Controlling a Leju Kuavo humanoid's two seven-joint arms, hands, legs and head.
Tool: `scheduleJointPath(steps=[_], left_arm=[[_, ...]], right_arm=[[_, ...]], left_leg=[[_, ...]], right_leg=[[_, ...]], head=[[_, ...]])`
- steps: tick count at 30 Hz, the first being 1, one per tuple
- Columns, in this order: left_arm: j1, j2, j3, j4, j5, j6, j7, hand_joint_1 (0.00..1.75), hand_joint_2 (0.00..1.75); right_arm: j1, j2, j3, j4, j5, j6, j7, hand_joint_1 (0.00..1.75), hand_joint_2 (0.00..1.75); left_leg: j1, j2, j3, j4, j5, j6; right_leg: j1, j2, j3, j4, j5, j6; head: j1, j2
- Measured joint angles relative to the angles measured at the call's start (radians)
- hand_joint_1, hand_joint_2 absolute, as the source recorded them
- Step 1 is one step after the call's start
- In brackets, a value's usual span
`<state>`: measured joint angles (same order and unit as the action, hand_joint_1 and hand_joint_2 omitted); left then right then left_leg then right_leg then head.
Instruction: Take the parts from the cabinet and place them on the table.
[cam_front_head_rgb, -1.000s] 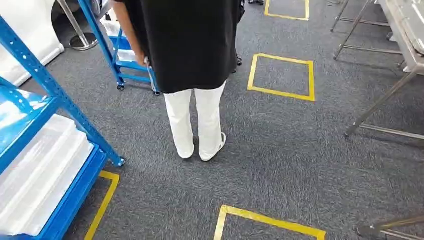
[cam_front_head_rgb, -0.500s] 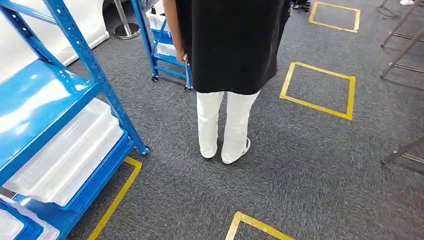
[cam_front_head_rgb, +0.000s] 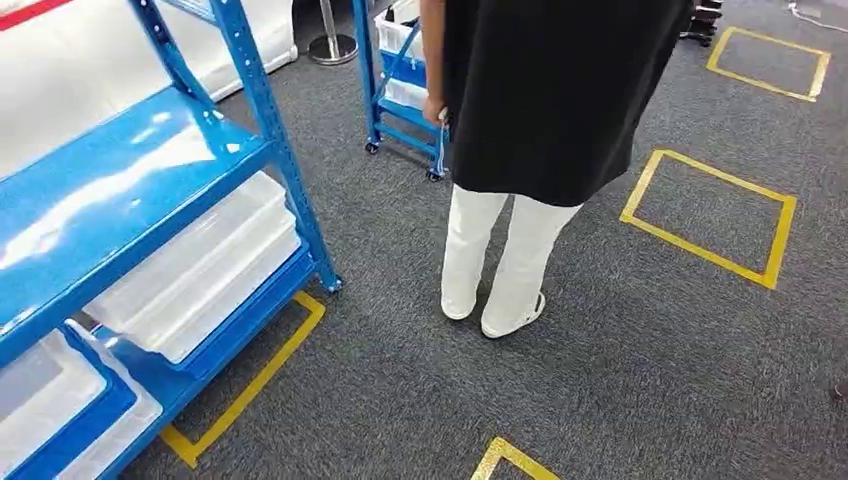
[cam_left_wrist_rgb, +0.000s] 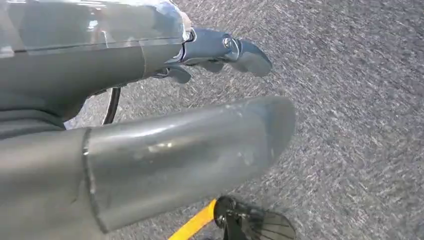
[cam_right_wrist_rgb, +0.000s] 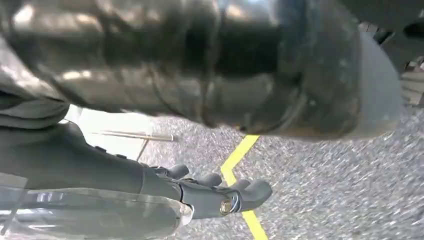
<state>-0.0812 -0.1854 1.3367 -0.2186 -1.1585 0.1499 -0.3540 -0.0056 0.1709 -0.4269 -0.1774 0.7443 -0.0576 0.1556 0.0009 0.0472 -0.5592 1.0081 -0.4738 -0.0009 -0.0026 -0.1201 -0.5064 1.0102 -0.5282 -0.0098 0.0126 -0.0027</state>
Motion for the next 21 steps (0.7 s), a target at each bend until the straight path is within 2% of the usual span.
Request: scheduleJointPath(steps=[1,2,3,4,5,6,7,8,9,10,11,12,13,14,16,17,18,19,20,21], left_arm=[[0.002,0.000,0.004,0.000,0.003,0.003,0.001,0.00,0.00],[0.002,-0.001,0.007,-0.001,0.003,0.003,0.001,0.00,0.00],[0.002,-0.005,0.010,-0.002,0.003,0.005,0.002,0.00,0.00],[-0.001,-0.005,0.010,-0.003,0.001,0.005,0.003,0.00,0.00],[-0.004,-0.005,0.010,-0.003,-0.001,0.005,0.003,0.00,0.00],[-0.005,-0.005,0.010,-0.003,-0.005,0.005,0.003,0.00,0.00],[-0.005,-0.005,0.010,-0.005,-0.007,0.005,0.003,0.00,0.00],[-0.003,-0.005,0.010,-0.005,-0.008,0.005,0.003,0.00,0.00],[-0.002,-0.005,0.010,-0.005,-0.009,0.005,0.003,0.00,0.00],[-0.001,-0.005,0.010,-0.005,-0.015,0.004,0.003,0.00,0.00],[-0.001,-0.007,0.010,-0.005,-0.019,0.003,0.002,0.00,0.00],[0.000,-0.009,0.010,-0.005,-0.023,0.003,0.002,0.00,0.00],[-0.003,-0.010,0.010,-0.005,-0.028,0.003,0.002,0.00,0.00],[-0.002,-0.010,0.009,-0.005,-0.029,0.004,0.002,0.00,0.00],[0.003,-0.010,0.009,-0.005,-0.032,0.005,0.001,0.00,0.00],[0.004,-0.010,0.009,-0.005,-0.032,0.006,0.002,0.00,0.00],[0.006,-0.010,0.008,-0.005,-0.032,0.006,0.001,0.00,0.00],[0.005,-0.011,0.008,-0.005,-0.033,0.006,0.003,0.00,0.00],[0.003,-0.012,0.008,-0.005,-0.034,0.006,0.004,0.00,0.00],[0.001,-0.012,0.008,-0.005,-0.037,0.006,0.005,0.00,0.00]], right_arm=[[-0.003,0.001,0.000,0.000,0.001,0.000,0.002,0.00,0.00],[-0.004,0.001,-0.001,-0.001,0.002,0.000,0.007,0.00,0.00],[-0.003,0.001,-0.002,-0.001,0.004,0.000,0.007,0.00,0.00],[-0.001,0.001,-0.003,-0.001,0.006,0.002,0.007,0.00,0.00],[0.000,0.001,-0.005,-0.001,0.007,0.004,0.007,0.00,0.00],[0.001,0.001,-0.007,-0.001,0.007,0.004,0.008,0.00,0.00],[0.003,0.001,-0.008,-0.001,0.007,0.005,0.008,0.00,0.00],[0.004,0.001,-0.009,-0.001,0.007,0.005,0.008,0.00,0.00],[0.006,0.001,-0.009,-0.001,0.008,0.005,0.008,0.00,0.00],[0.006,0.001,-0.010,-0.001,0.008,0.004,0.008,0.00,0.00],[0.005,0.001,-0.012,-0.001,0.010,0.004,0.008,0.00,0.00],[0.008,0.000,-0.015,0.000,0.010,0.003,0.008,0.00,0.00],[0.009,0.000,-0.017,0.000,0.010,0.002,0.008,0.00,0.00],[0.006,-0.001,-0.018,0.000,0.010,0.001,0.008,0.00,0.00],[0.003,-0.001,-0.022,0.000,0.010,0.000,0.008,0.00,0.00],[0.005,0.000,-0.023,0.000,0.010,0.000,0.008,0.00,0.00],[0.006,-0.002,-0.024,0.000,0.010,0.000,0.010,0.00,0.00],[0.006,-0.001,-0.024,0.000,0.010,-0.001,0.010,0.00,0.00],[0.007,-0.001,-0.024,0.000,0.010,-0.002,0.010,0.00,0.00],[0.008,-0.001,-0.025,0.000,0.010,-0.002,0.010,0.00,0.00]], left_leg=[[0.000,-0.011,-0.003,-0.007,0.003,0.008],[0.011,-0.020,0.011,-0.018,0.010,0.017],[0.010,-0.028,0.011,-0.020,0.011,0.024],[0.010,-0.038,0.009,-0.020,0.012,0.030],[0.009,-0.048,0.008,-0.019,0.013,0.032],[0.007,-0.062,0.007,-0.019,0.013,0.033],[0.007,-0.076,0.008,-0.018,0.013,0.033],[0.006,-0.091,0.010,-0.018,0.012,0.033],[0.007,-0.106,0.011,-0.016,0.012,0.032],[0.007,-0.121,0.013,-0.014,0.011,0.031],[0.007,-0.136,0.013,-0.011,0.009,0.028],[0.010,-0.145,0.009,-0.008,0.008,0.025],[0.004,-0.158,0.002,0.000,0.006,0.018],[0.010,-0.166,-0.002,-0.002,0.010,0.010],[0.013,-0.189,-0.005,-0.009,0.013,-0.004],[0.012,-0.192,-0.008,-0.003,0.009,-0.009],[0.008,-0.129,-0.016,0.019,-0.008,-0.011],[0.008,-0.092,-0.044,0.074,-0.043,-0.014],[0.011,-0.073,-0.081,0.149,-0.082,-0.018],[0.013,-0.063,-0.120,0.229,-0.115,-0.022]], right_leg=[[0.002,-0.009,0.006,-0.002,-0.002,0.006],[-0.005,0.019,0.006,0.006,-0.013,0.015],[-0.007,0.075,-0.008,0.041,-0.039,0.015],[-0.009,0.102,-0.044,0.114,-0.083,0.015],[-0.010,0.112,-0.083,0.194,-0.121,0.016],[-0.010,0.115,-0.124,0.272,-0.148,0.018],[-0.010,0.116,-0.149,0.314,-0.151,0.018],[-0.010,0.116,-0.152,0.308,-0.129,0.018],[-0.010,0.118,-0.134,0.258,-0.084,0.015],[-0.011,0.124,-0.101,0.178,-0.033,0.012],[-0.011,0.145,-0.060,0.083,0.018,0.008],[-0.013,0.211,-0.038,0.030,0.019,0.002],[-0.014,0.217,-0.040,0.017,0.021,0.005],[-0.010,0.201,-0.040,0.020,0.022,0.005],[-0.004,0.183,-0.036,0.018,0.022,-0.002],[-0.018,0.165,-0.031,0.003,0.028,-0.010],[-0.016,0.151,-0.026,-0.004,0.030,-0.016],[-0.016,0.138,-0.026,-0.004,0.030,-0.022],[-0.013,0.124,-0.026,-0.004,0.029,-0.025],[-0.011,0.107,-0.026,-0.003,0.027,-0.027]], head=[[0.000,0.000],[0.000,0.000],[0.000,0.000],[0.000,0.000],[0.000,0.000],[0.000,0.000],[0.000,0.000],[0.000,0.000],[0.000,0.000],[0.000,0.000],[0.000,0.000],[0.000,0.000],[0.000,0.000],[0.000,0.000],[0.000,0.000],[0.000,0.000],[-0.001,0.000],[-0.002,0.000],[-0.002,0.000],[-0.001,0.000]])
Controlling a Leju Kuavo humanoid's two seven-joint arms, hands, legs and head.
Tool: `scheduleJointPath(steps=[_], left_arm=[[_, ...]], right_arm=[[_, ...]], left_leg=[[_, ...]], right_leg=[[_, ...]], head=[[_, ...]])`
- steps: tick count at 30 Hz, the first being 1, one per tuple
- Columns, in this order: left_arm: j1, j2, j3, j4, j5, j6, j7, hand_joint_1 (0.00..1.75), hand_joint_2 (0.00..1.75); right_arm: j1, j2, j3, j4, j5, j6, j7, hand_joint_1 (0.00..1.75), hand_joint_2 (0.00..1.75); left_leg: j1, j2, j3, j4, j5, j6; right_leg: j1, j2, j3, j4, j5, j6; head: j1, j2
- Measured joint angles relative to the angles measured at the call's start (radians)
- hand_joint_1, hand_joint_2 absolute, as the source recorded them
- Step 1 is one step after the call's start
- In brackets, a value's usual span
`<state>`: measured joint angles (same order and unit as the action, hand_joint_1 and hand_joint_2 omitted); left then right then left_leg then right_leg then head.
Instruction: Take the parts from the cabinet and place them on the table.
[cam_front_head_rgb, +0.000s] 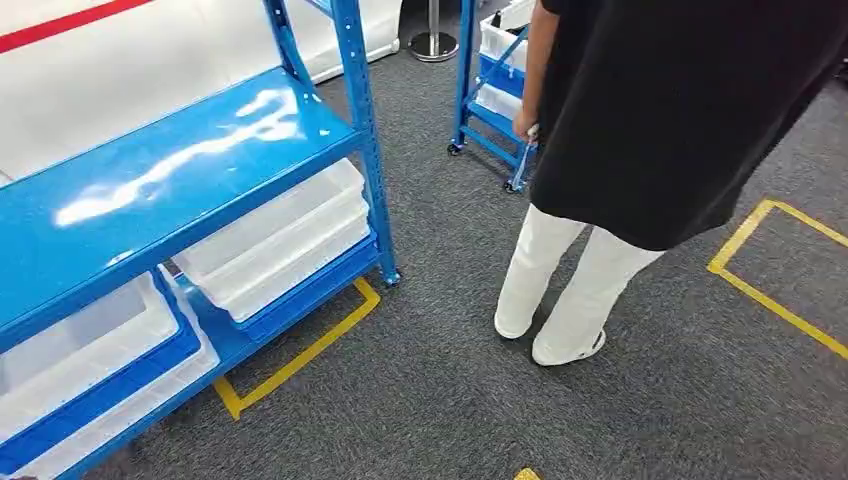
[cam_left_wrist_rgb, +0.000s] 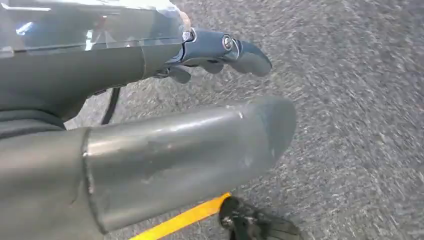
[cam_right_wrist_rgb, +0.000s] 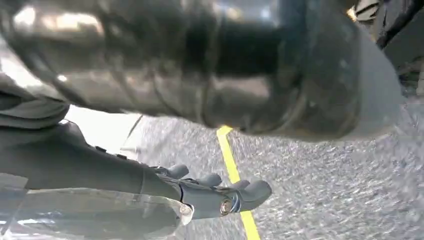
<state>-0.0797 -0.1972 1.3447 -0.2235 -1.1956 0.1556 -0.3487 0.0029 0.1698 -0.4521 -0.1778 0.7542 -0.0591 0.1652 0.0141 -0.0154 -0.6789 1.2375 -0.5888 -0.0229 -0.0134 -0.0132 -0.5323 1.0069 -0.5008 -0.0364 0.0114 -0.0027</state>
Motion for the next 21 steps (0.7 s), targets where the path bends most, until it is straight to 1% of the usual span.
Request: scheduleJointPath(steps=[1,2,3,4,5,6,7,8,10,11,12,13,14,15,16,17,18,19,20,21], left_arm=[[0.000,0.000,0.000,0.000,-0.002,0.000,0.002,0.00,0.00],[0.002,0.000,0.000,0.000,-0.003,0.000,0.002,0.00,0.00],[0.004,0.000,0.000,0.000,-0.003,0.000,0.003,0.00,0.00],[0.006,0.000,0.000,0.000,-0.005,0.000,0.004,0.00,0.00],[0.006,0.000,0.000,0.000,-0.005,0.000,0.004,0.00,0.00],[0.005,0.000,0.000,0.000,-0.006,0.000,0.004,0.00,0.00],[0.001,0.000,0.000,0.000,-0.006,0.000,0.004,0.00,0.00],[0.001,0.000,0.000,0.000,-0.006,0.000,0.004,0.00,0.00],[0.006,0.000,0.000,0.000,-0.007,0.000,0.004,0.00,0.00],[0.006,0.000,0.000,0.000,-0.007,0.000,0.004,0.00,0.00],[0.007,-0.002,-0.001,0.000,-0.008,0.000,0.004,0.00,0.00],[0.005,-0.003,-0.001,0.000,-0.008,0.000,0.005,0.00,0.00],[0.002,-0.002,-0.001,0.000,-0.008,0.000,0.005,0.00,0.00],[0.001,-0.002,-0.001,0.000,-0.008,0.000,0.005,0.00,0.00],[0.001,-0.002,-0.001,0.000,-0.008,0.000,0.005,0.00,0.00],[0.002,-0.002,-0.001,0.000,-0.008,0.000,0.005,0.00,0.00],[0.004,-0.002,-0.001,0.000,-0.008,0.000,0.005,0.00,0.00],[0.005,-0.003,-0.001,0.000,-0.008,0.000,0.005,0.00,0.00],[0.005,-0.003,-0.001,0.000,-0.008,0.000,0.005,0.00,0.00],[0.004,-0.004,-0.001,0.000,-0.008,0.000,0.005,0.00,0.00]], right_arm=[[0.000,0.000,-0.002,0.000,0.000,0.000,0.000,0.00,0.00],[0.000,0.000,-0.003,0.000,0.001,0.000,0.000,0.00,0.00],[-0.001,0.000,-0.005,0.000,0.001,0.001,0.000,0.00,0.00],[-0.001,0.000,-0.005,0.000,0.002,0.001,0.000,0.00,0.00],[-0.001,0.000,-0.005,0.000,0.003,0.002,0.000,0.00,0.00],[-0.001,0.000,-0.005,0.000,0.003,0.002,0.000,0.00,0.00],[-0.001,0.000,-0.005,0.000,0.003,0.002,0.000,0.00,0.00],[-0.003,0.000,-0.006,0.000,0.003,0.002,0.000,0.00,0.00],[-0.009,0.000,-0.006,0.000,0.003,0.002,0.000,0.00,0.00],[-0.011,0.000,-0.006,-0.001,0.003,0.002,0.000,0.00,0.00],[-0.010,0.000,-0.006,-0.001,0.003,0.002,0.001,0.00,0.00],[-0.009,0.000,-0.007,-0.001,0.003,0.002,0.000,0.00,0.00],[-0.007,0.000,-0.007,-0.001,0.003,0.002,0.000,0.00,0.00],[-0.005,0.000,-0.008,-0.001,0.003,0.002,0.000,0.00,0.00],[-0.004,0.000,-0.008,-0.001,0.003,0.002,0.000,0.00,0.00],[-0.002,0.000,-0.008,-0.001,0.003,0.002,0.000,0.00,0.00],[-0.001,0.000,-0.009,-0.001,0.003,0.002,0.000,0.00,0.00],[-0.001,0.000,-0.010,-0.001,0.003,0.002,0.000,0.00,0.00],[-0.001,0.000,-0.011,-0.001,0.003,0.002,0.000,0.00,0.00],[0.000,0.000,-0.013,-0.001,0.003,0.002,0.000,0.00,0.00]], left_leg=[[0.001,0.004,-0.029,0.058,-0.016,-0.004],[0.002,0.008,-0.034,0.067,-0.006,-0.007],[0.004,0.011,-0.015,0.031,0.024,-0.009],[0.005,0.019,0.026,-0.047,0.068,-0.009],[0.005,0.038,0.076,-0.139,0.111,-0.006],[0.003,0.084,0.118,-0.222,0.129,-0.001],[-0.009,0.093,0.124,-0.230,0.119,0.007],[-0.008,0.077,0.122,-0.231,0.122,0.015],[-0.012,0.061,0.114,-0.231,0.120,0.024],[-0.006,0.048,0.123,-0.240,0.124,0.033],[-0.001,0.039,0.127,-0.245,0.129,0.040],[-0.001,0.031,0.125,-0.246,0.131,0.048],[-0.001,0.021,0.124,-0.246,0.131,0.053],[-0.002,0.011,0.123,-0.245,0.131,0.054],[-0.003,-0.004,0.123,-0.244,0.131,0.054],[-0.003,-0.018,0.124,-0.243,0.131,0.054],[-0.003,-0.033,0.125,-0.242,0.131,0.054],[-0.003,-0.049,0.127,-0.240,0.130,0.053],[-0.003,-0.064,0.129,-0.239,0.129,0.051],[-0.002,-0.077,0.130,-0.237,0.127,0.048]], right_leg=[[0.001,-0.017,0.000,0.000,-0.002,-0.001],[0.001,-0.031,0.002,0.001,-0.004,0.001],[0.001,-0.044,0.004,0.001,-0.007,0.002],[0.000,-0.057,0.008,0.002,-0.010,0.005],[0.000,-0.068,0.013,0.003,-0.014,0.009],[0.002,-0.079,0.018,0.006,-0.019,0.015],[0.009,-0.089,0.018,0.008,-0.025,0.022],[0.009,-0.095,0.019,0.008,-0.025,0.025],[0.010,-0.112,0.028,0.002,-0.025,0.032],[0.008,-0.120,0.033,0.003,-0.030,0.039],[0.001,-0.076,0.031,0.020,-0.044,0.046],[-0.001,-0.023,0.006,0.068,-0.079,0.047],[-0.002,-0.002,-0.033,0.148,-0.124,0.048],[-0.002,0.005,-0.074,0.231,-0.162,0.050],[-0.002,0.008,-0.111,0.300,-0.181,0.051],[-0.002,0.009,-0.128,0.326,-0.174,0.051],[-0.002,0.010,-0.123,0.303,-0.143,0.049],[-0.002,0.013,-0.098,0.237,-0.092,0.046],[-0.003,0.022,-0.061,0.150,-0.040,0.043],[-0.004,0.060,-0.024,0.060,0.004,0.039]], head=[[0.000,0.000],[0.000,0.000],[0.000,0.000],[0.000,0.000],[0.000,0.000],[0.000,0.000],[0.000,0.000],[0.001,0.000],[0.000,0.000],[0.001,0.000],[0.001,0.000],[0.001,0.000],[0.001,0.000],[0.001,0.000],[0.001,0.000],[0.001,0.000],[0.001,0.000],[0.001,0.000],[0.001,0.000],[0.001,0.000]])
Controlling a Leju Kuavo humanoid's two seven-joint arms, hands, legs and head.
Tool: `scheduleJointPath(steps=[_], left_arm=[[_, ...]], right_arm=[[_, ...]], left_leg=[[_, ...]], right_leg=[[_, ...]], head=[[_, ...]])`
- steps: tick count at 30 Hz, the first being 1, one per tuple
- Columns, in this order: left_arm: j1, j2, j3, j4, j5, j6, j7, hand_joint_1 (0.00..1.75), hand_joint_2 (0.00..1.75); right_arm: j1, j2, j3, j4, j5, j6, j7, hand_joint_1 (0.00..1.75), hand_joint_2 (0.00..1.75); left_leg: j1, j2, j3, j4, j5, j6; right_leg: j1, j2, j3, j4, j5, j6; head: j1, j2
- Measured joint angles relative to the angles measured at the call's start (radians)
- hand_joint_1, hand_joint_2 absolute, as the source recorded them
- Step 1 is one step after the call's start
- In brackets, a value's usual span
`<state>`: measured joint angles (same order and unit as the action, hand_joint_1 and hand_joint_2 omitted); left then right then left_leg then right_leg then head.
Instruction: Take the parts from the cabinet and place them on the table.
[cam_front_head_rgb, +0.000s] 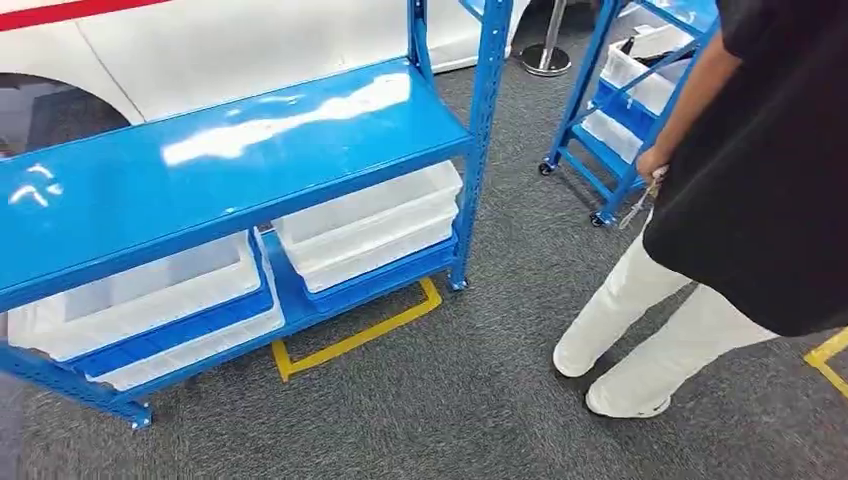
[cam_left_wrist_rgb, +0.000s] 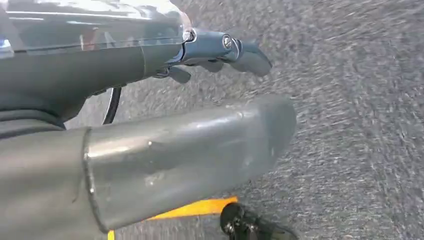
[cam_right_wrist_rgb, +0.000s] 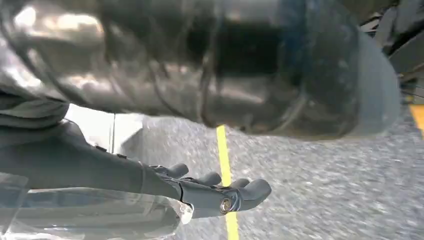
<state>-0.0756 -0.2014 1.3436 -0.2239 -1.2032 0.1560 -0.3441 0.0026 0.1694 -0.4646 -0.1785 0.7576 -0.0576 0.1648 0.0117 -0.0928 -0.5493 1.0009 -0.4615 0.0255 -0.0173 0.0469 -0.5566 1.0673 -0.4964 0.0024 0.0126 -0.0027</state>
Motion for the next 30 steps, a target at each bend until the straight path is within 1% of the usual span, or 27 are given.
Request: scheduleJointPath(steps=[1,2,3,4,5,6,7,8,10,11,12,13,14,15,16,17,20,21,22,23,24,25,26,27,28,29,30], left_arm=[[-0.002,0.000,0.000,0.000,0.000,0.000,0.000,0.00,0.00],[-0.003,0.000,-0.001,0.000,-0.001,0.000,0.000,0.00,0.00],[-0.002,0.000,-0.002,0.000,-0.001,0.000,0.000,0.00,0.00],[0.001,0.000,-0.002,0.000,-0.001,0.000,0.000,0.00,0.00],[0.004,0.000,-0.002,0.000,-0.001,0.000,0.000,0.00,0.00],[0.005,0.002,-0.002,0.000,-0.001,0.000,0.000,0.00,0.00],[0.004,0.002,-0.003,0.000,-0.001,0.000,0.000,0.00,0.00],[0.001,0.001,-0.004,0.000,-0.001,0.000,0.000,0.00,0.00],[-0.003,0.001,-0.005,0.000,-0.002,0.000,0.000,0.00,0.00],[-0.002,0.001,-0.005,0.000,-0.002,0.000,0.000,0.00,0.00],[0.000,0.001,-0.005,0.000,-0.003,0.000,0.000,0.00,0.00],[0.002,0.002,-0.006,0.000,-0.005,0.000,0.001,0.00,0.00],[0.004,0.002,-0.006,0.000,-0.006,0.000,0.003,0.00,0.00],[0.003,0.003,-0.006,0.000,-0.006,0.000,0.003,0.00,0.00],[0.001,0.003,-0.007,0.000,-0.008,0.000,0.004,0.00,0.00],[-0.003,0.002,-0.008,0.000,-0.008,0.000,0.005,0.00,0.00],[0.005,0.002,-0.015,0.000,-0.015,0.000,0.009,0.00,0.00],[0.004,0.002,-0.017,0.000,-0.016,0.000,0.009,0.00,0.00],[0.005,0.001,-0.019,0.000,-0.017,0.000,0.009,0.00,0.00],[0.004,0.001,-0.021,0.000,-0.018,-0.001,0.010,0.00,0.00],[0.002,0.002,-0.022,0.000,-0.020,-0.001,0.011,0.00,0.00],[0.001,0.002,-0.023,-0.001,-0.025,-0.001,0.012,0.00,0.00],[0.001,0.002,-0.023,-0.002,-0.026,-0.001,0.012,0.00,0.00],[0.003,0.002,-0.024,-0.003,-0.026,-0.001,0.014,0.00,0.00],[0.004,0.002,-0.024,-0.003,-0.026,-0.001,0.014,0.00,0.00],[0.005,0.002,-0.024,-0.003,-0.027,-0.001,0.015,0.00,0.00],[0.004,0.002,-0.024,-0.003,-0.027,-0.002,0.015,0.00,0.00]], right_arm=[[0.003,0.000,-0.002,0.000,0.000,0.000,0.000,0.00,0.00],[0.001,0.000,-0.002,0.000,0.000,0.000,-0.001,0.00,0.00],[-0.002,0.000,-0.002,0.000,0.000,0.000,-0.001,0.00,0.00],[-0.004,0.000,-0.002,0.000,0.000,0.000,-0.001,0.00,0.00],[-0.005,0.000,-0.002,0.000,0.000,0.000,-0.001,0.00,0.00],[-0.004,0.000,-0.002,0.000,0.000,0.000,0.000,0.00,0.00],[-0.002,0.000,-0.003,0.000,0.000,0.000,0.001,0.00,0.00],[-0.001,0.000,-0.003,0.000,0.000,0.000,0.001,0.00,0.00],[0.000,0.000,-0.003,0.000,0.000,0.000,0.000,0.00,0.00],[0.000,0.000,-0.003,0.000,0.000,0.000,0.000,0.00,0.00],[0.000,0.000,-0.003,0.000,0.000,0.001,0.000,0.00,0.00],[-0.001,0.000,-0.004,0.000,0.000,0.001,0.000,0.00,0.00],[-0.001,0.000,-0.004,0.000,0.000,0.002,0.000,0.00,0.00],[-0.001,0.000,-0.004,0.000,0.000,0.002,0.000,0.00,0.00],[-0.001,0.000,-0.005,0.000,0.000,0.003,0.000,0.00,0.00],[-0.001,0.000,-0.005,0.000,0.000,0.004,0.000,0.00,0.00],[-0.009,0.001,-0.006,0.000,0.002,0.005,0.000,0.00,0.00],[-0.009,0.000,-0.006,0.000,0.002,0.005,0.000,0.00,0.00],[-0.008,0.000,-0.006,0.000,0.003,0.005,0.001,0.00,0.00],[-0.007,0.000,-0.007,0.000,0.003,0.005,0.000,0.00,0.00],[-0.005,0.000,-0.008,0.000,0.003,0.006,0.000,0.00,0.00],[-0.004,0.000,-0.008,0.000,0.003,0.006,-0.001,0.00,0.00],[-0.003,0.000,-0.009,0.000,0.004,0.007,-0.001,0.00,0.00],[-0.001,0.000,-0.009,0.000,0.005,0.011,-0.001,0.00,0.00],[-0.001,0.000,-0.010,0.000,0.006,0.012,0.000,0.00,0.00],[0.000,0.000,-0.010,0.000,0.007,0.014,0.000,0.00,0.00],[0.000,0.000,-0.010,0.000,0.008,0.015,0.000,0.00,0.00]], left_leg=[[-0.006,-0.010,-0.006,0.006,-0.003,-0.008],[-0.003,-0.023,-0.012,0.009,-0.003,-0.013],[-0.001,-0.028,-0.014,0.008,-0.001,-0.019],[0.002,-0.041,-0.014,0.004,0.002,-0.026],[0.002,-0.054,-0.020,0.004,0.003,-0.034],[0.004,-0.027,-0.020,0.014,-0.005,-0.034],[-0.001,0.033,-0.032,0.043,-0.028,-0.039],[0.000,0.067,-0.067,0.110,-0.071,-0.044],[0.003,0.086,-0.147,0.273,-0.143,-0.052],[0.004,0.087,-0.168,0.318,-0.150,-0.054],[0.004,0.087,-0.163,0.311,-0.133,-0.054],[0.004,0.089,-0.137,0.261,-0.098,-0.053],[0.003,0.097,-0.090,0.173,-0.052,-0.049],[0.002,0.121,-0.036,0.075,-0.011,-0.043],[-0.005,0.176,-0.006,0.013,-0.015,-0.035],[-0.011,0.166,-0.002,0.010,-0.011,-0.026],[-0.013,0.137,-0.014,0.010,-0.010,-0.015],[0.000,0.122,0.001,-0.006,-0.001,-0.005],[0.000,0.115,0.002,-0.008,0.001,0.000],[0.001,0.105,0.000,-0.008,0.003,0.006],[0.000,0.094,-0.001,-0.008,0.003,0.008],[-0.002,0.083,-0.002,-0.008,0.003,0.010],[-0.003,0.068,-0.003,-0.006,0.003,0.011],[-0.004,0.053,-0.002,-0.006,0.003,0.011],[-0.004,0.038,0.000,-0.005,0.003,0.011],[-0.004,0.021,0.002,-0.004,0.002,0.009],[-0.004,0.007,0.004,-0.002,0.001,0.008]], right_leg=[[-0.002,0.050,0.009,-0.028,-0.014,-0.003],[-0.003,0.035,0.008,-0.031,-0.010,-0.004],[0.002,0.027,0.008,-0.030,-0.011,-0.005],[0.005,0.018,0.010,-0.030,-0.011,-0.009],[0.001,0.004,0.012,-0.036,-0.007,-0.016],[-0.004,-0.013,0.016,-0.044,-0.002,-0.025],[-0.004,-0.023,0.019,-0.049,-0.003,-0.032],[-0.002,-0.039,0.018,-0.049,-0.003,-0.037],[0.003,-0.071,0.016,-0.047,-0.006,-0.040],[0.004,-0.086,0.016,-0.046,-0.007,-0.041],[0.004,-0.099,0.017,-0.046,-0.009,-0.040],[0.004,-0.110,0.019,-0.045,-0.012,-0.038],[0.004,-0.122,0.023,-0.044,-0.015,-0.036],[0.005,-0.133,0.030,-0.044,-0.019,-0.032],[0.008,-0.144,0.034,-0.044,-0.023,-0.027],[0.013,-0.152,0.034,-0.042,-0.027,-0.019],[0.014,-0.176,0.046,-0.051,-0.026,-0.009],[0.014,-0.174,0.050,-0.048,-0.035,0.001],[0.009,-0.121,0.045,-0.026,-0.053,0.005],[0.008,-0.080,0.017,0.034,-0.093,0.006],[0.005,-0.061,-0.021,0.111,-0.133,0.008],[0.004,-0.055,-0.061,0.190,-0.165,0.009],[0.005,-0.053,-0.094,0.249,-0.178,0.009],[0.005,-0.051,-0.106,0.260,-0.163,0.008],[0.005,-0.050,-0.094,0.223,-0.124,0.006],[0.005,-0.044,-0.063,0.146,-0.070,0.002],[0.005,-0.028,-0.026,0.057,-0.019,-0.003]], head=[[0.000,0.000],[-0.001,0.000],[-0.001,0.000],[0.000,0.000],[-0.001,0.000],[-0.001,0.000],[-0.002,0.000],[-0.002,0.000],[-0.002,0.000],[-0.002,0.000],[-0.002,0.000],[-0.002,0.000],[-0.002,0.000],[-0.002,0.000],[-0.002,0.000],[-0.001,0.000],[-0.002,0.000],[-0.002,0.000],[0.000,0.000],[0.000,0.000],[0.000,0.000],[0.000,0.000],[0.000,0.000],[0.000,0.000],[0.000,0.000],[0.000,0.000],[0.000,0.000]])
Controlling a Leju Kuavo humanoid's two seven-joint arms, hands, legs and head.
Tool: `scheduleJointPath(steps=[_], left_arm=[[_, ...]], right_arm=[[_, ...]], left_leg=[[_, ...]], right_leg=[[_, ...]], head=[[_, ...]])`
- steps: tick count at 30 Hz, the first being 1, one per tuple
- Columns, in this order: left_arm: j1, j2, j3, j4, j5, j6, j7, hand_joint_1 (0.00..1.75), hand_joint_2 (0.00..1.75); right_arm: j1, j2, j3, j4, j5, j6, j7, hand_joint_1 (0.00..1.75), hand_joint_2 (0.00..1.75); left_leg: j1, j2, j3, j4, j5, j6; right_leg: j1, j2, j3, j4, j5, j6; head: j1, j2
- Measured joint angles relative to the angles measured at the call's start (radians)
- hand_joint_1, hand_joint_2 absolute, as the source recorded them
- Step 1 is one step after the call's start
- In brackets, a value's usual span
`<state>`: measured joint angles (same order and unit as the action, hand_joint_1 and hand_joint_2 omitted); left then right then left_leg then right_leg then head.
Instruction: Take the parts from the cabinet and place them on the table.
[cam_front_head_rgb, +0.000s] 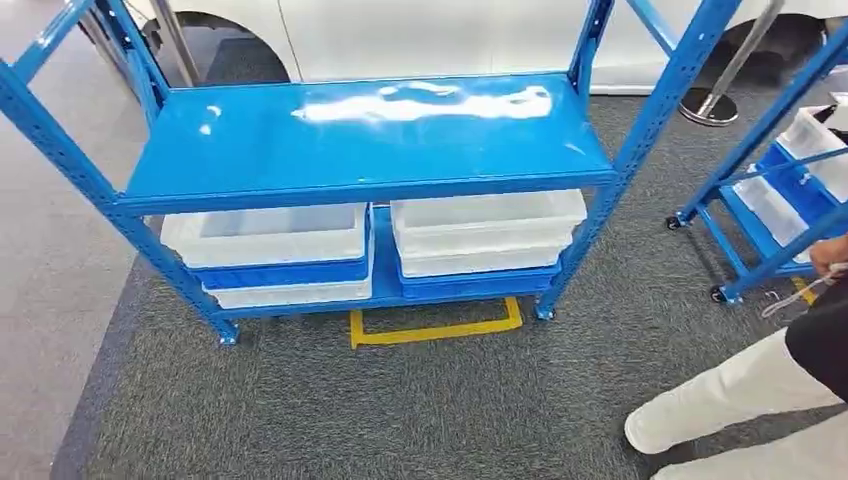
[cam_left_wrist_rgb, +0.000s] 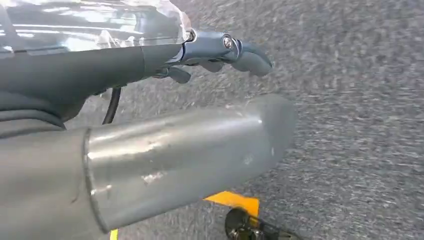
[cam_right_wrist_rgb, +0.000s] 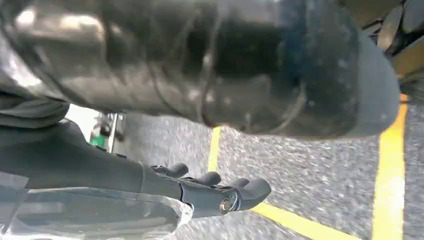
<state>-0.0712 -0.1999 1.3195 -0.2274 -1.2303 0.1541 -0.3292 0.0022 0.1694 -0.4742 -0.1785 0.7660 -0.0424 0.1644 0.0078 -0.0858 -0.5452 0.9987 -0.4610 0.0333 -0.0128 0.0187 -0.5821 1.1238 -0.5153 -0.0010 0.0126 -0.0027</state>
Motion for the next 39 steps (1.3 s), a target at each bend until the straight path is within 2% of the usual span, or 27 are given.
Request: scheduleJointPath(steps=[1,2,5,6,7,8,9,11,12,13,15,16,17,18,21,23,24,26,27,28,31,32,33,36,37,38,39], left_arm=[[0.000,0.000,0.000,0.000,-0.002,-0.002,0.000,0.00,0.00],[-0.004,-0.001,-0.001,0.000,-0.002,-0.002,0.000,0.00,0.00],[0.000,0.000,-0.002,-0.002,-0.008,-0.005,0.002,0.00,0.00],[0.003,0.001,-0.003,-0.002,-0.008,-0.006,0.002,0.00,0.00],[0.004,0.006,-0.003,-0.003,-0.009,-0.008,0.002,0.00,0.00],[0.003,0.005,-0.006,-0.003,-0.009,-0.009,0.002,0.00,0.00],[0.001,0.005,-0.007,-0.003,-0.010,-0.011,0.002,0.00,0.00],[-0.002,0.006,-0.008,-0.003,-0.010,-0.011,0.000,0.00,0.00],[-0.001,0.007,-0.008,-0.003,-0.010,-0.011,0.000,0.00,0.00],[0.001,0.008,-0.009,-0.003,-0.010,-0.012,0.000,0.00,0.00],[0.003,0.010,-0.010,-0.004,-0.010,-0.012,0.000,0.00,0.00],[0.003,0.011,-0.012,-0.004,-0.012,-0.012,-0.002,0.00,0.00],[-0.001,0.011,-0.016,-0.004,-0.013,-0.014,-0.004,0.00,0.00],[-0.002,0.010,-0.019,-0.004,-0.013,-0.017,-0.008,0.00,0.00],[0.007,0.010,-0.021,-0.004,-0.005,-0.035,-0.016,0.00,0.00],[0.010,0.010,-0.021,-0.004,0.000,-0.041,-0.019,0.00,0.00],[0.006,0.010,-0.021,-0.004,0.001,-0.042,-0.019,0.00,0.00],[0.002,0.010,-0.021,-0.004,0.001,-0.046,-0.020,0.00,0.00],[0.003,0.011,-0.021,-0.004,0.001,-0.047,-0.020,0.00,0.00],[0.005,0.011,-0.021,-0.004,0.001,-0.048,-0.021,0.00,0.00],[0.007,0.010,-0.021,-0.004,-0.002,-0.049,-0.021,0.00,0.00],[0.008,0.009,-0.021,-0.004,-0.003,-0.050,-0.021,0.00,0.00],[0.005,0.008,-0.021,-0.004,-0.006,-0.050,-0.021,0.00,0.00],[0.007,0.008,-0.021,-0.004,-0.008,-0.050,-0.021,0.00,0.00],[0.007,0.010,-0.021,-0.005,-0.008,-0.049,-0.020,0.00,0.00],[0.007,0.010,-0.021,-0.005,-0.009,-0.048,-0.019,0.00,0.00],[0.007,0.009,-0.022,-0.005,-0.009,-0.048,-0.018,0.00,0.00]], right_arm=[[0.001,0.000,0.000,0.000,0.002,0.000,0.000,0.00,0.00],[0.002,-0.002,0.000,0.000,0.003,0.002,0.000,0.00,0.00],[-0.003,-0.002,0.000,0.000,0.006,0.002,-0.002,0.00,0.00],[-0.004,-0.002,0.000,0.000,0.006,0.002,-0.002,0.00,0.00],[-0.002,-0.002,0.000,0.000,0.007,0.002,0.000,0.00,0.00],[0.000,-0.002,0.000,0.000,0.008,0.001,0.000,0.00,0.00],[0.000,-0.002,0.000,0.000,0.009,0.001,0.000,0.00,0.00],[0.002,-0.002,0.000,0.000,0.009,0.001,0.000,0.00,0.00],[0.002,-0.002,0.000,0.000,0.009,0.000,0.000,0.00,0.00],[0.001,-0.002,0.000,0.000,0.009,0.000,0.000,0.00,0.00],[0.000,-0.002,0.000,0.000,0.009,0.000,0.000,0.00,0.00],[0.000,-0.002,0.000,0.000,0.009,0.000,0.000,0.00,0.00],[0.000,-0.002,0.000,0.000,0.009,0.000,0.000,0.00,0.00],[0.000,-0.002,0.000,0.000,0.009,0.000,0.000,0.00,0.00],[-0.011,-0.002,-0.002,-0.001,0.003,-0.023,-0.017,0.00,0.00],[-0.008,-0.002,-0.010,-0.001,0.000,-0.034,-0.024,0.00,0.00],[-0.006,-0.002,-0.012,-0.001,-0.001,-0.034,-0.026,0.00,0.00],[-0.002,-0.002,-0.019,-0.001,-0.004,-0.033,-0.028,0.00,0.00],[0.000,-0.002,-0.022,-0.001,-0.005,-0.033,-0.028,0.00,0.00],[0.002,-0.002,-0.025,-0.001,-0.006,-0.034,-0.028,0.00,0.00],[0.004,-0.002,-0.028,-0.001,-0.009,-0.034,-0.028,0.00,0.00],[0.005,-0.004,-0.030,0.000,-0.009,-0.034,-0.028,0.00,0.00],[0.002,-0.004,-0.031,-0.001,-0.009,-0.034,-0.028,0.00,0.00],[-0.001,-0.004,-0.035,-0.001,-0.010,-0.033,-0.029,0.00,0.00],[0.000,-0.002,-0.036,0.000,-0.010,-0.033,-0.029,0.00,0.00],[0.002,-0.003,-0.039,-0.001,-0.010,-0.034,-0.027,0.00,0.00],[0.002,-0.003,-0.042,-0.001,-0.010,-0.034,-0.027,0.00,0.00]], left_leg=[[0.002,-0.011,-0.002,0.002,-0.002,-0.003],[-0.006,-0.019,-0.008,0.011,-0.005,-0.009],[0.004,-0.052,-0.017,0.003,0.002,-0.030],[0.003,-0.064,-0.021,0.005,0.001,-0.037],[0.003,-0.031,-0.023,0.021,-0.010,-0.039],[-0.001,0.020,-0.044,0.064,-0.041,-0.044],[0.001,0.053,-0.086,0.146,-0.085,-0.049],[0.005,0.075,-0.159,0.290,-0.141,-0.055],[0.006,0.079,-0.172,0.316,-0.137,-0.058],[0.008,0.081,-0.159,0.290,-0.109,-0.059],[0.009,0.099,-0.075,0.130,-0.022,-0.055],[0.008,0.134,-0.027,0.042,0.009,-0.050],[-0.007,0.168,-0.014,0.018,-0.011,-0.045],[-0.005,0.150,-0.017,0.017,-0.005,-0.034],[-0.003,0.126,-0.015,0.007,-0.005,-0.017],[0.003,0.117,-0.007,-0.002,-0.001,-0.004],[0.003,0.114,-0.008,-0.002,-0.002,0.002],[-0.001,0.101,-0.007,-0.002,-0.006,0.008],[-0.003,0.093,-0.004,-0.001,-0.007,0.009],[-0.004,0.087,0.001,-0.001,-0.010,0.009],[-0.005,0.070,0.023,-0.001,-0.022,0.001],[-0.007,0.069,0.018,0.001,-0.027,-0.003],[-0.011,0.064,0.017,0.008,-0.031,-0.010],[-0.006,0.064,0.020,0.002,-0.033,-0.026],[-0.004,0.064,0.019,0.010,-0.042,-0.031],[-0.005,0.072,0.009,0.042,-0.061,-0.038],[-0.002,0.075,-0.025,0.110,-0.098,-0.043]], right_leg=[[0.000,0.044,0.027,-0.073,0.028,-0.006],[-0.003,0.078,0.031,-0.093,0.018,-0.008],[0.006,0.045,0.032,-0.091,0.019,-0.011],[-0.005,0.031,0.036,-0.103,0.023,-0.017],[-0.007,0.011,0.043,-0.109,0.026,-0.022],[-0.007,0.004,0.045,-0.113,0.026,-0.026],[-0.005,-0.014,0.044,-0.113,0.024,-0.030],[-0.002,-0.045,0.044,-0.110,0.019,-0.034],[-0.002,-0.059,0.045,-0.109,0.017,-0.033],[-0.002,-0.073,0.048,-0.108,0.014,-0.033],[-0.003,-0.098,0.056,-0.105,0.006,-0.027],[-0.001,-0.109,0.062,-0.103,0.000,-0.023],[0.007,-0.118,0.063,-0.101,-0.005,-0.015],[0.008,-0.127,0.064,-0.102,-0.006,-0.011],[0.009,-0.147,0.076,-0.109,-0.009,0.003],[-0.001,-0.054,0.058,-0.060,-0.044,0.012],[-0.001,-0.033,0.023,0.008,-0.082,0.013],[0.000,-0.024,-0.066,0.167,-0.143,0.014],[-0.001,-0.024,-0.094,0.206,-0.140,0.014],[0.000,-0.023,-0.096,0.192,-0.110,0.012],[0.001,-0.020,-0.004,-0.039,0.045,-0.005],[0.004,-0.012,0.011,-0.072,0.038,-0.013],[0.008,-0.013,0.011,-0.089,0.037,-0.012],[0.011,-0.013,0.010,-0.090,0.034,-0.019],[-0.002,-0.016,0.020,-0.103,0.038,-0.023],[-0.002,-0.018,0.028,-0.108,0.035,-0.028],[-0.001,-0.021,0.031,-0.108,0.033,-0.032]], head=[[0.000,0.000],[-0.001,0.000],[0.000,0.000],[-0.001,0.000],[0.000,0.000],[-0.004,0.000],[-0.004,0.000],[-0.004,0.000],[-0.004,0.000],[-0.005,0.000],[-0.005,0.000],[-0.004,0.000],[-0.005,0.000],[-0.002,0.000],[-0.004,0.000],[-0.003,0.000],[-0.003,0.000],[-0.003,0.000],[-0.003,0.000],[-0.003,0.000],[-0.003,0.000],[-0.003,0.000],[-0.003,0.000],[-0.003,0.000],[-0.003,0.000],[-0.004,0.000],[-0.005,0.000]])
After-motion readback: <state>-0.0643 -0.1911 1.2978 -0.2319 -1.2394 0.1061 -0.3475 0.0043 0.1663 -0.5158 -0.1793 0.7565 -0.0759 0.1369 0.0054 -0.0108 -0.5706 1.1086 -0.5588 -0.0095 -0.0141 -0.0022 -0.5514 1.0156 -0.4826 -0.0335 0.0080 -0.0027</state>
